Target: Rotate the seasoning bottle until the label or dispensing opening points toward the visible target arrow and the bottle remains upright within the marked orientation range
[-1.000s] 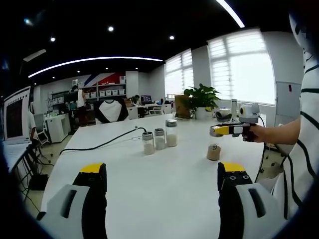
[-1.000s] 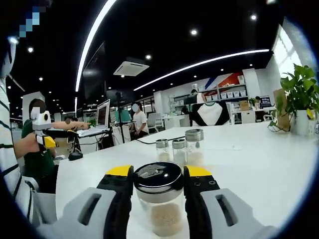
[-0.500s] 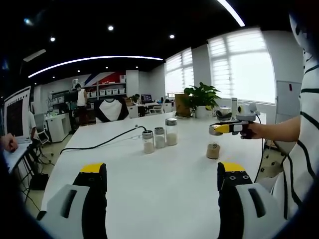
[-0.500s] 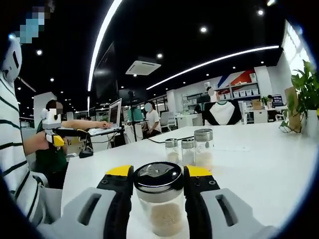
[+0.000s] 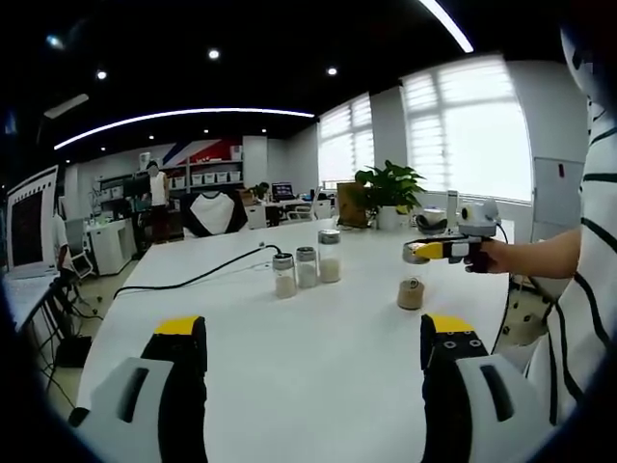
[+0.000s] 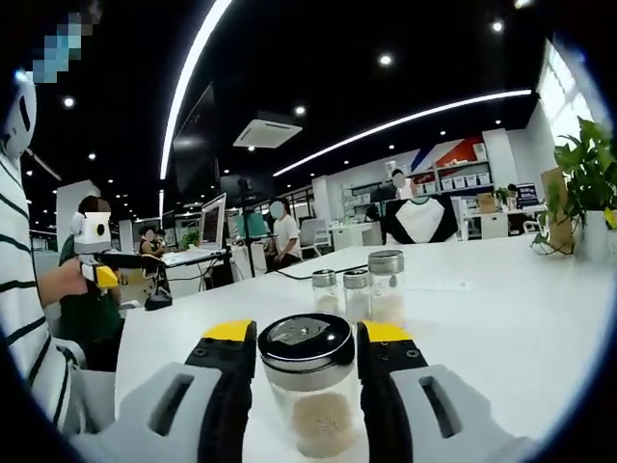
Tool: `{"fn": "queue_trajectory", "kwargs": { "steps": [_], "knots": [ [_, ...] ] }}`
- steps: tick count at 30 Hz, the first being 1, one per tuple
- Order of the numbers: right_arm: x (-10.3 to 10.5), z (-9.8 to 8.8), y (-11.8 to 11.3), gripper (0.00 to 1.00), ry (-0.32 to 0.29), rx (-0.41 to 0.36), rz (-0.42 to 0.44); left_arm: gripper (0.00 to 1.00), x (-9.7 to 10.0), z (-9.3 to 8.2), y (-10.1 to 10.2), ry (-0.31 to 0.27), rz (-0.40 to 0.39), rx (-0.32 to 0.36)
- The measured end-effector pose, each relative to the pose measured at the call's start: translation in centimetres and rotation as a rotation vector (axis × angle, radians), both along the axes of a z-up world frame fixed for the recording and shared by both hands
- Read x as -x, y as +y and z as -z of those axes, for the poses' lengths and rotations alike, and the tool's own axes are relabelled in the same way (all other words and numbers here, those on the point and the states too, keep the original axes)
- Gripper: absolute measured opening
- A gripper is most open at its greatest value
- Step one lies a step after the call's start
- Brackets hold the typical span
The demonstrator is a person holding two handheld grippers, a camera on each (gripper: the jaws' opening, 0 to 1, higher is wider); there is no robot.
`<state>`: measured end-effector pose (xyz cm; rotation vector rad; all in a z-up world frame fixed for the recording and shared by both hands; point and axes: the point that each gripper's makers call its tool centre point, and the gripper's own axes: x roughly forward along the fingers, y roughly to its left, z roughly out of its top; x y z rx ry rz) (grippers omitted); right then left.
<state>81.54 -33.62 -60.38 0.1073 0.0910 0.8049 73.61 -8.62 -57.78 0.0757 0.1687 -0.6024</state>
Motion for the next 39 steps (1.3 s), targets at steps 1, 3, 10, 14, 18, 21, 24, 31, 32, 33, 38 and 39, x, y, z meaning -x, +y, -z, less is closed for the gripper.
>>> {"fn": "queue_trajectory", "kwargs": {
  "steps": [1, 3, 10, 14, 18, 21, 24, 31, 32, 33, 38, 39],
  "knots": [
    [-0.1, -0.1, -0.1, 0.45, 0.000, -0.004, 0.015, 0.97, 0.0, 0.0, 0.0, 0.000, 0.001, 0.001],
    [-0.4, -0.2, -0.4, 0.47, -0.003, 0.011, 0.058, 0.97, -0.1, 0.0, -0.2, -0.002, 0.005, 0.000],
    [-0.6, -0.2, -0.8, 0.50, 0.013, 0.000, 0.151, 0.97, -0.1, -0.1, -0.1, -0.007, 0.004, 0.007],
    [-0.5, 0.7, -0.8, 0.48, 0.031, 0.029, 0.190, 0.97, 0.0, 0.0, 0.0, -0.001, 0.003, 0.008],
    [-1.1, 1.0, -1.1, 0.47, 0.032, 0.041, 0.213, 0.96, 0.1, 0.1, 0.2, 0.004, 0.002, 0.007],
    [-1.3, 1.0, -1.2, 0.46, 0.036, 0.052, 0.217, 0.96, 0.0, 0.1, 0.3, 0.006, 0.004, 0.005],
    [-1.4, 0.8, -1.2, 0.45, 0.018, 0.071, 0.219, 0.96, 0.0, 0.2, 0.4, 0.008, 0.008, -0.002],
    [-1.4, 0.8, -0.8, 0.39, 0.014, 0.079, 0.192, 0.96, -0.2, 0.2, 0.7, 0.002, -0.003, 0.014],
    [-1.5, 0.9, -0.9, 0.39, 0.016, 0.079, 0.188, 0.96, -0.1, 0.3, 0.8, 0.005, -0.002, 0.013],
    [-1.5, 0.9, -0.9, 0.39, 0.021, 0.078, 0.183, 0.96, 0.0, 0.5, 0.8, 0.008, -0.003, 0.012],
    [-1.4, 0.9, -0.9, 0.39, 0.005, 0.070, 0.167, 0.97, 0.2, 0.6, 0.8, 0.014, -0.001, 0.045],
    [-1.4, 0.9, -0.8, 0.39, 0.003, 0.067, 0.161, 0.97, 0.2, 0.6, 0.8, 0.012, -0.001, 0.047]
  ]
}}
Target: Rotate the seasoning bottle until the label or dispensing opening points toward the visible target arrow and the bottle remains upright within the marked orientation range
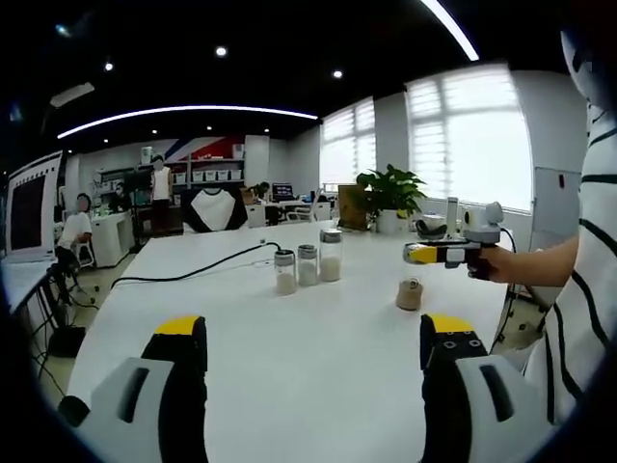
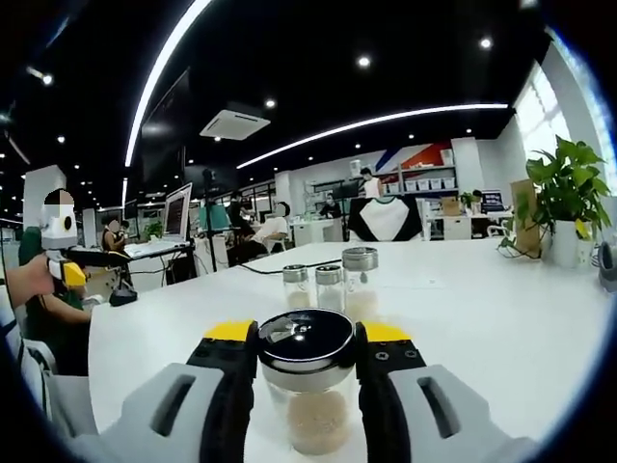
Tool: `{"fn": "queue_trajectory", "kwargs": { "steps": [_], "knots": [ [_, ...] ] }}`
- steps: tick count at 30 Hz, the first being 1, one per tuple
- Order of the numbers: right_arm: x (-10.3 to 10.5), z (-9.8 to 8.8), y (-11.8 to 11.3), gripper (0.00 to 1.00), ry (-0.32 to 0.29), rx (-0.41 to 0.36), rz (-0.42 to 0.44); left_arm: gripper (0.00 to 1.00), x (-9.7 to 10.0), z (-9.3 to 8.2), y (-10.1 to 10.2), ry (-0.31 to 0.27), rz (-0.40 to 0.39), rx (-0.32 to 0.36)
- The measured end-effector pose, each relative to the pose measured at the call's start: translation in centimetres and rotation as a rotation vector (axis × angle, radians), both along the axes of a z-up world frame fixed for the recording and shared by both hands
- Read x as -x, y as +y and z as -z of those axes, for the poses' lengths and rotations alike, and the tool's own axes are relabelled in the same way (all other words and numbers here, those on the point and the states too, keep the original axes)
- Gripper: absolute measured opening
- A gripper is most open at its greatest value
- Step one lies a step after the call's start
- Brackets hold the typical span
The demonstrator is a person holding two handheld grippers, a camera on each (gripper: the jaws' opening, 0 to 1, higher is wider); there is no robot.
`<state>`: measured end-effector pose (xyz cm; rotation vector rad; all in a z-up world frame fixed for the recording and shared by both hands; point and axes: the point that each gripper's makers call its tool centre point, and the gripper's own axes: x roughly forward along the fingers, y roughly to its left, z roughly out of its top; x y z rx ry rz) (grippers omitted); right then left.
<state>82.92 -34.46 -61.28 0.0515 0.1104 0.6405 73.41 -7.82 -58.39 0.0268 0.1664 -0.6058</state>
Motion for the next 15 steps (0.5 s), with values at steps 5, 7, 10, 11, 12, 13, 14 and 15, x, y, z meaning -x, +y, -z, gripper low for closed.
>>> {"fn": "queue_trajectory", "kwargs": {
  "steps": [5, 7, 10, 11, 12, 13, 14, 15],
  "knots": [
    [0.12, -0.14, 0.07, 0.39, -0.008, -0.009, -0.043, 0.97, -0.35, -0.40, 0.01, -0.008, -0.003, 0.004],
    [0.22, -0.13, 0.05, 0.39, -0.013, -0.012, -0.054, 0.97, -0.47, -0.53, -0.14, -0.011, 0.002, 0.001],
    [0.35, -0.14, 0.11, 0.39, -0.018, -0.025, -0.082, 0.97, -0.62, -0.73, -0.44, -0.016, 0.010, -0.003],
    [0.36, -0.15, 0.09, 0.39, -0.018, -0.029, -0.088, 0.97, -0.65, -0.77, -0.56, -0.017, 0.012, -0.001],
    [0.37, -0.14, 0.09, 0.39, -0.017, -0.031, -0.092, 0.97, -0.65, -0.78, -0.60, -0.017, 0.012, -0.001],
    [0.39, -0.13, 0.09, 0.39, -0.013, -0.040, -0.106, 0.97, -0.60, -0.71, -0.78, -0.016, 0.017, -0.004],
    [0.40, -0.12, 0.09, 0.39, -0.012, -0.043, -0.113, 0.97, -0.56, -0.65, -0.87, -0.016, 0.020, -0.007],
    [0.43, -0.11, 0.11, 0.39, -0.010, -0.047, -0.119, 0.96, -0.53, -0.56, -0.92, -0.014, 0.022, -0.008]
  ]
}}
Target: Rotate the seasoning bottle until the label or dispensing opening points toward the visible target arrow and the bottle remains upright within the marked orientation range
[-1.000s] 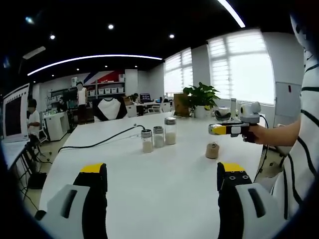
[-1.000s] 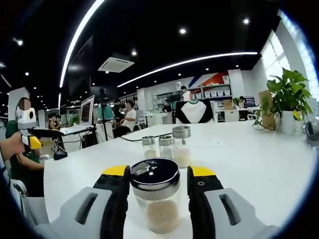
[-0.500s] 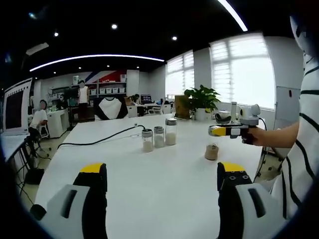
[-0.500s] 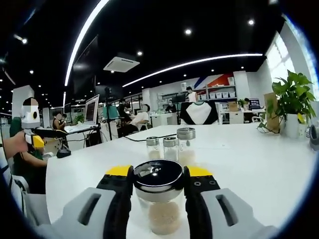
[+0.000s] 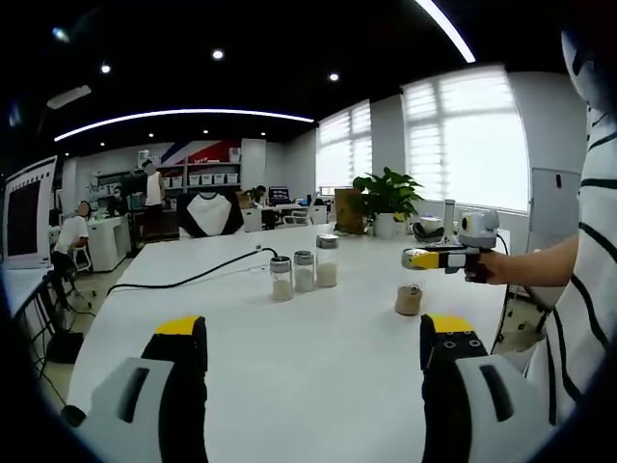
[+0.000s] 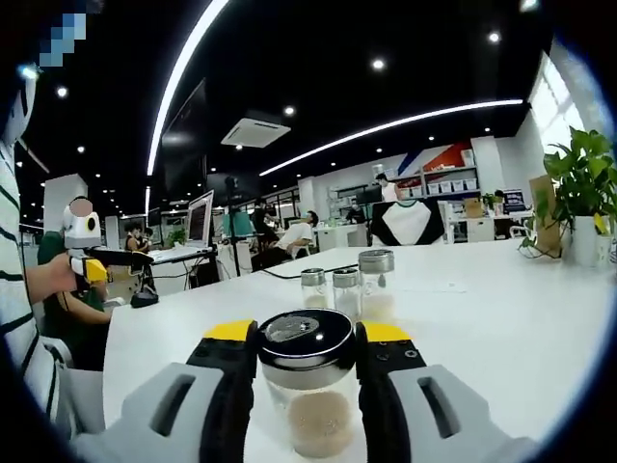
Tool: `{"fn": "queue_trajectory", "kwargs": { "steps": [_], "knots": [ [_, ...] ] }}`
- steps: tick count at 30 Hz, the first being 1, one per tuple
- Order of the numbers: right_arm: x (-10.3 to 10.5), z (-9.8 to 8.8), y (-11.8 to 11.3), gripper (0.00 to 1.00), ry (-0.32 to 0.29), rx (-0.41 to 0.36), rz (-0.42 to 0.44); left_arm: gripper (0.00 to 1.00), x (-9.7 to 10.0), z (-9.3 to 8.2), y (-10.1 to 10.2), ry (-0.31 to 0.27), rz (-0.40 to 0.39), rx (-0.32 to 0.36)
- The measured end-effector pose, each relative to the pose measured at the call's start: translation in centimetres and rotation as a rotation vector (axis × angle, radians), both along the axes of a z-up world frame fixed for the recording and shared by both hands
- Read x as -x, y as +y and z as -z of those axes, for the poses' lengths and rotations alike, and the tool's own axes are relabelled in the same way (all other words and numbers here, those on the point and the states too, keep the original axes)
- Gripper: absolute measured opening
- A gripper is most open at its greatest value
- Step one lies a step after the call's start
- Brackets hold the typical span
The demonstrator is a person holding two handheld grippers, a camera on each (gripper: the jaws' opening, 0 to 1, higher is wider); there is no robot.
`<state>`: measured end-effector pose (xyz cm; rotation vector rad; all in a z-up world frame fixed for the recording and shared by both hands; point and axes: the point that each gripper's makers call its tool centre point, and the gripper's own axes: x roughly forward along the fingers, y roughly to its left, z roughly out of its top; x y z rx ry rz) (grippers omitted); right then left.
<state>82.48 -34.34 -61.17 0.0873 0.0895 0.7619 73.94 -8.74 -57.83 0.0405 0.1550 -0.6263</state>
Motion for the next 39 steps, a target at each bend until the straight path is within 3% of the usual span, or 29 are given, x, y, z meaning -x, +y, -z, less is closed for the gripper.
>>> {"fn": "queue_trajectory", "kwargs": {
  "steps": [14, 17, 22, 26, 29, 32, 35, 39],
  "knots": [
    [0.3, 0.0, 0.5, 0.39, 0.009, 0.022, -0.103, 0.96, 0.0, 0.3, 0.1, 0.009, 0.006, 0.008],
    [0.3, 0.1, 0.5, 0.39, 0.009, 0.041, -0.120, 0.96, 0.1, -0.8, 0.2, -0.003, 0.002, 0.090],
    [0.4, 0.4, 0.6, 0.39, -0.008, 0.074, -0.116, 0.95, 0.0, -0.4, 0.3, 0.005, 0.000, 0.077],
    [0.4, 1.6, 0.6, 0.39, -0.014, 0.137, -0.085, 0.95, 0.0, -0.3, -0.1, 0.009, 0.011, 0.085],
    [0.3, 1.5, 0.4, 0.40, 0.013, 0.087, -0.049, 0.95, -0.4, -0.9, -0.3, -0.002, 0.007, 0.077],
    [0.1, 1.7, 0.0, 0.47, 0.103, 0.027, 0.019, 0.95, -0.9, -2.1, -0.5, -0.033, 0.007, 0.094],
    [-0.5, 0.0, -0.4, 0.56, 0.024, -0.018, 0.093, 0.95, -1.3, -2.5, -0.9, -0.044, 0.013, 0.091],
    [-0.4, -0.8, -0.9, 0.55, 0.056, -0.071, 0.189, 0.94, -1.5, -2.0, -1.0, -0.022, 0.011, 0.109]
  ]
}}
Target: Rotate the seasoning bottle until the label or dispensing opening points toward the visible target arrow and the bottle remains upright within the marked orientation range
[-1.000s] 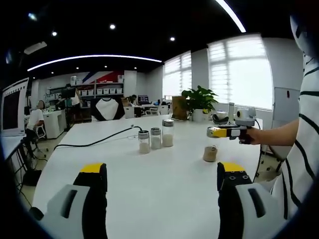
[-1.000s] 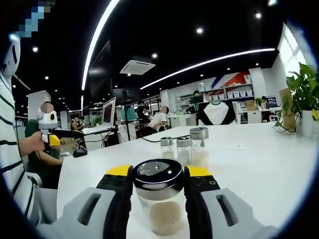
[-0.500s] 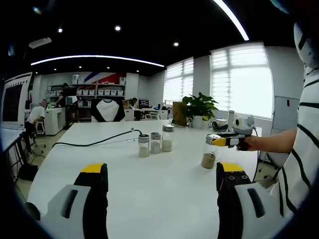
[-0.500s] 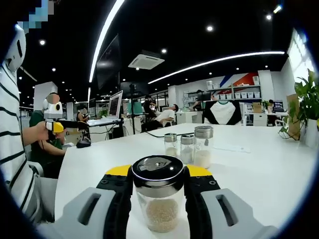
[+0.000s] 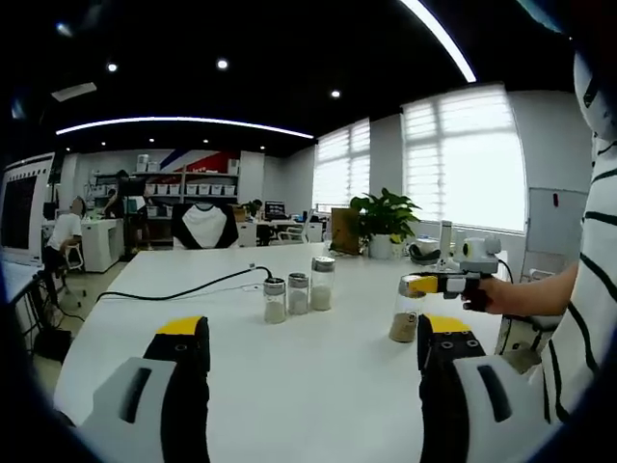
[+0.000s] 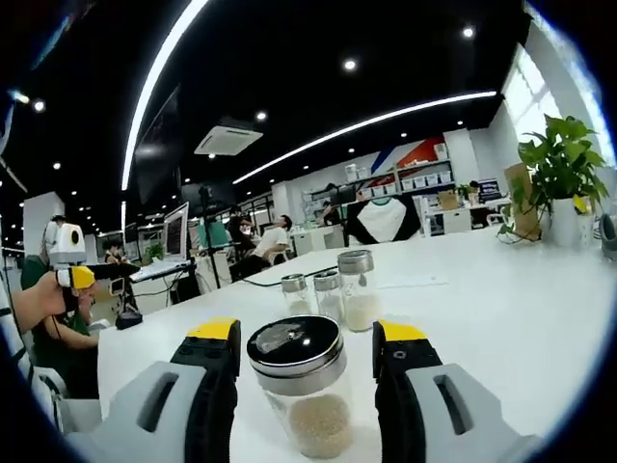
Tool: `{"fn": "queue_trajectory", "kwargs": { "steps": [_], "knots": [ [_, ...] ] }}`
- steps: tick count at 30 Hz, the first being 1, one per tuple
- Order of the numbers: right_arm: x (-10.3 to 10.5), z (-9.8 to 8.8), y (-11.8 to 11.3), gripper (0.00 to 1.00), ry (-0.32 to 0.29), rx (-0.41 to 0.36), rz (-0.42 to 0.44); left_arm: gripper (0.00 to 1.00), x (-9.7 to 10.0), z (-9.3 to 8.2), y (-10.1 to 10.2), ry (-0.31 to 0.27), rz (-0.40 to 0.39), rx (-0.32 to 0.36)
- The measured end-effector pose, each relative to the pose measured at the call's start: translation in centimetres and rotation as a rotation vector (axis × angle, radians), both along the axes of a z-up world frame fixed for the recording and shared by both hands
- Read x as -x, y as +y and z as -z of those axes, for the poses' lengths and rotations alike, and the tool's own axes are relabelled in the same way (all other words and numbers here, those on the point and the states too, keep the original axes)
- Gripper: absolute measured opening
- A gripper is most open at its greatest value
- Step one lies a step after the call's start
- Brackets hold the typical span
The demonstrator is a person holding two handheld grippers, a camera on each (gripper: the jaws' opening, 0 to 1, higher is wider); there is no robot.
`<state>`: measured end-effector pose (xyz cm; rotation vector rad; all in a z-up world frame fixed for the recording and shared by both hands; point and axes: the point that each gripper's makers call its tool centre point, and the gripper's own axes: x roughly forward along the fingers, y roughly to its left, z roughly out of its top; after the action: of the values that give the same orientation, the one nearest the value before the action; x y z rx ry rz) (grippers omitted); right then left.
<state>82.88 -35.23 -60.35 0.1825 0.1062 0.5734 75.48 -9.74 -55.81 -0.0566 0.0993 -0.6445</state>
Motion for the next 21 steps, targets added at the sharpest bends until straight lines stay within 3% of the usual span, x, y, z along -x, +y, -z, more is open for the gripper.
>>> {"fn": "queue_trajectory", "kwargs": {
  "steps": [3, 6, 11, 21],
  "knots": [
    [0.39, -0.66, 0.34, 0.54, -0.025, 0.016, 0.033, 0.93, 0.10, 0.22, 0.10, 0.017, -0.001, 0.041],
    [0.41, -0.48, 0.18, 0.50, -0.034, 0.072, 0.074, 0.93, 0.23, 0.40, 0.17, 0.019, -0.005, 0.024],
    [0.25, -0.13, -0.01, 0.44, -0.024, 0.063, 0.101, 0.93, 0.11, -0.01, 0.46, 0.017, -0.014, 0.022],
    [0.11, 0.25, 0.28, 0.40, -0.018, 0.092, 0.073, 0.92, -0.27, -0.04, 0.04, 0.016, -0.012, 0.014]
  ]
}}
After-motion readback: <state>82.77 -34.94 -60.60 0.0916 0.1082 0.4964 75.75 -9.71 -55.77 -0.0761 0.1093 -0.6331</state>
